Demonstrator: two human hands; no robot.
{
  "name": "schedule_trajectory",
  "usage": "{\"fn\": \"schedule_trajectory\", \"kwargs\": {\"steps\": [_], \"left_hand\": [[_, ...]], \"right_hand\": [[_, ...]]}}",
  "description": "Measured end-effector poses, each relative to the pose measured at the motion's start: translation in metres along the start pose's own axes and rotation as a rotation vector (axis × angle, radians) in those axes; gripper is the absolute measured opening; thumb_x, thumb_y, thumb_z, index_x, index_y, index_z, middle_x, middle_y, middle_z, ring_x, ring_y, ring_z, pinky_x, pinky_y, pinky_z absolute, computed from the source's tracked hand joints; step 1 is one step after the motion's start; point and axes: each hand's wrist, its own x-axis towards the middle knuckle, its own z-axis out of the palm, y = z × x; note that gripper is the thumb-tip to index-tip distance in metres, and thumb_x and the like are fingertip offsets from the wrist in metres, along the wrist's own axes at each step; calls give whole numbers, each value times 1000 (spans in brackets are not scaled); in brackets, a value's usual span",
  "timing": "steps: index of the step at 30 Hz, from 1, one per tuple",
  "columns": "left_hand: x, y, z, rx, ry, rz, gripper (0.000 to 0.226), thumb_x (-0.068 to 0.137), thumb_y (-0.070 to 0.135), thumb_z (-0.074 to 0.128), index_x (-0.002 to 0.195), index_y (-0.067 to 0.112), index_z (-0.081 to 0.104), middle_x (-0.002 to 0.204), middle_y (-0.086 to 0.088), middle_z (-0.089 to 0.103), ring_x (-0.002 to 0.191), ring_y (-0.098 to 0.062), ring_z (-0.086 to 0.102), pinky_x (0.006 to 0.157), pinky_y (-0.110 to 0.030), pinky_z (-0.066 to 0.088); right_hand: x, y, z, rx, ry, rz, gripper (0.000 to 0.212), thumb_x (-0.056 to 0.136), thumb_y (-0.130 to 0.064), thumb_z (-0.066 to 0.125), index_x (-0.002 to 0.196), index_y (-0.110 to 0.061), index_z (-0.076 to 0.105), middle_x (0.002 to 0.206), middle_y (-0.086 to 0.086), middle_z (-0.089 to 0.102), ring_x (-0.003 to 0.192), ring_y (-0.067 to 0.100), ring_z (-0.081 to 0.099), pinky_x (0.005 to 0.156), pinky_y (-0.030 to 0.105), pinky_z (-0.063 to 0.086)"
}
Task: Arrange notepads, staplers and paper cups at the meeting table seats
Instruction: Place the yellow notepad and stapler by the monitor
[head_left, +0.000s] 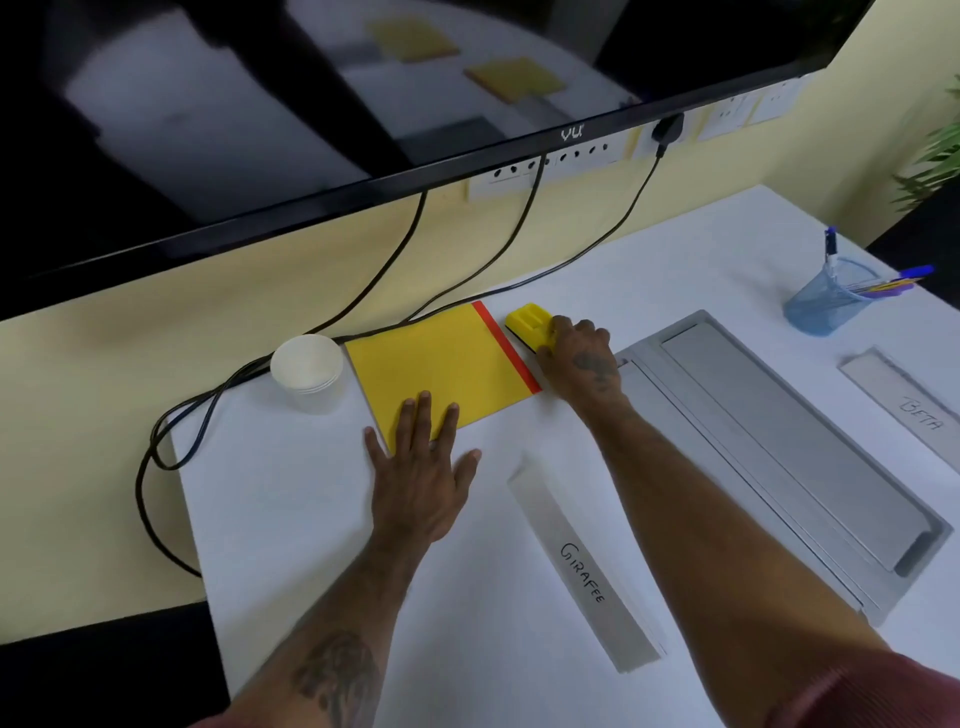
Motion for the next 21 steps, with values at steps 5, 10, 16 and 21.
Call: {"fn": "schedule_trajectory", "kwargs": {"steps": [5,10,16,21], "left_hand": [[0,0,-1,7,0,1,72,97,65,10,158,28,8,166,-8,3,153,-27,3,114,-67,16],[1,0,0,14,-3,-6,74,95,67,6,158,28,8,166,-8,2,153,-27,3,114,-66,16],[2,-1,1,12,-6,-11,73,95,68,10,158,29,9,166,-8,2,153,-28,2,115,-66,17],[2,-2,4,17,1,-12,73,96,68,14,158,29,8,166,-8,0,153,-28,1,115,-65,16]], "right_hand": [[13,-3,16,5,9,17,45,95,-37,51,131,-10,45,120,16,52,112,33,47,84,44,45],[24,-6,27,6,55,31,48,95,-43,52,130,-11,46,119,14,53,110,31,48,84,46,47],[31,-12,28,25,58,25,57,93,-50,57,132,-11,44,123,14,52,114,31,48,87,46,47],[30,-14,25,21,42,4,63,92,-53,58,136,-11,42,126,14,51,117,31,47,89,45,48]]}}
